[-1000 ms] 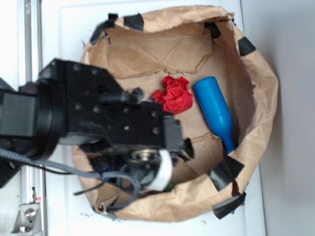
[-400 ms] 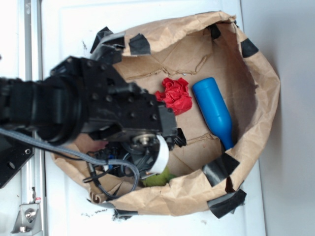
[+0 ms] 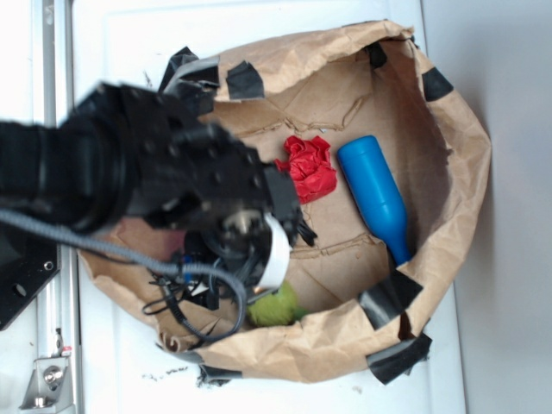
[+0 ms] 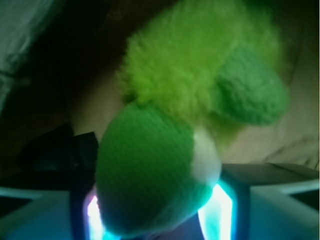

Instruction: Grab the green animal.

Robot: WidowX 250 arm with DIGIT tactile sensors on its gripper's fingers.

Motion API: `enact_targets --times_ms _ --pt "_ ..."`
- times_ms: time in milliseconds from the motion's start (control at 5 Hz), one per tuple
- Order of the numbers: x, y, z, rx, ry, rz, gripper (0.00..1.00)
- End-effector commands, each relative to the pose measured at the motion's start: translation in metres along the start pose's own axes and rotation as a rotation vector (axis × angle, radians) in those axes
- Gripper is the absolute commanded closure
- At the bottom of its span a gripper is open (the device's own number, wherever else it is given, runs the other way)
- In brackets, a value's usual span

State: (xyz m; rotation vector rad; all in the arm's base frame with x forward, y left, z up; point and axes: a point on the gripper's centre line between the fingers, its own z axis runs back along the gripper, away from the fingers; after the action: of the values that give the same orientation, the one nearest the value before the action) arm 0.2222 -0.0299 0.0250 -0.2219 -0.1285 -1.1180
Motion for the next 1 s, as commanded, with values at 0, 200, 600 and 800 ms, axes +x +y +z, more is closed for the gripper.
enact_targets --times_ms 0,200,600,800 --pt "0.001 -0.002 0.042 0.185 -0.082 0.310 1.00" --pt "-0.012 0.054 0.103 0.244 -0.103 0.448 1.00" --pt "-0.025 0.073 0.137 0.309 -0.068 0.739 1.00" --pt "-0.021 0.074 0.135 0.293 -0.029 0.697 0.74"
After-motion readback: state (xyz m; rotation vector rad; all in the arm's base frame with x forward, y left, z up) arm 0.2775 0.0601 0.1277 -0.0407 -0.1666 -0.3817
